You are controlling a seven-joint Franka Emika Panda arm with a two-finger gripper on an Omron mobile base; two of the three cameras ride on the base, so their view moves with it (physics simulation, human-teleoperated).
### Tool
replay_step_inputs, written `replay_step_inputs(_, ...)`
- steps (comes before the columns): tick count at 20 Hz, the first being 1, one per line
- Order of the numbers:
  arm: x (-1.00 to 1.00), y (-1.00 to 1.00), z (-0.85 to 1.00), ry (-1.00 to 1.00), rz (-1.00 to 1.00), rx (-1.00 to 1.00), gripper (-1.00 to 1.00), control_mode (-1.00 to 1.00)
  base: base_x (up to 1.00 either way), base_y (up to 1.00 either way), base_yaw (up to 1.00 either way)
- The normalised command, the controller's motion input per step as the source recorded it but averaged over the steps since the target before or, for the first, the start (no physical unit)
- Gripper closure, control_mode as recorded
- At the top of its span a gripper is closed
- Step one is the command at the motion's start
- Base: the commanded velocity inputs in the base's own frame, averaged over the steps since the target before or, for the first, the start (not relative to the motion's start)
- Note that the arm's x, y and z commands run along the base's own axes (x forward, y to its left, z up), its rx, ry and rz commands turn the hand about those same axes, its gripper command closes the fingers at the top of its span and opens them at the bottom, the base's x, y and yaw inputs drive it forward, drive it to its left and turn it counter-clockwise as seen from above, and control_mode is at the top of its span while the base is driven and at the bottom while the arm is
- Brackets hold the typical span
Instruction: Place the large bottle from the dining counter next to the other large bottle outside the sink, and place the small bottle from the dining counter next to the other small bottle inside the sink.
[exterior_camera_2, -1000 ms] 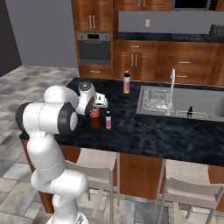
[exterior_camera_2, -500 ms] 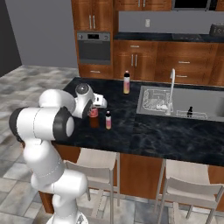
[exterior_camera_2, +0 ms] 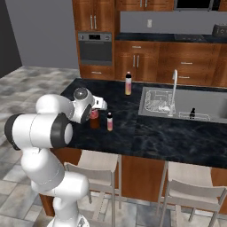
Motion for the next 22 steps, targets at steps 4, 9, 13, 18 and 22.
replay_step_inputs(4, 0.00, -0.06, 0.00, 0.00, 0.00, 0.04, 1.00, -1.00, 0.00, 0.00, 0.00)
replay_step_inputs(9, 0.00, -0.03, 0.00, 0.00, 0.00, 0.04, 1.00, -1.00, 0.00, 0.00, 0.00)
replay_step_inputs(13, 0.00, 0.00, 0.00, 0.00, 0.00, 0.04, 1.00, -1.00, 0.00, 0.00, 0.00)
replay_step_inputs(18, 0.00, 0.00, 0.00, 0.00, 0.00, 0.03, 1.00, 1.00, 0.00, 0.00, 0.00)
replay_step_inputs(22, 0.00, 0.00, 0.00, 0.00, 0.00, 0.00, 1.00, 1.00, -0.10, 0.04, 0.00)
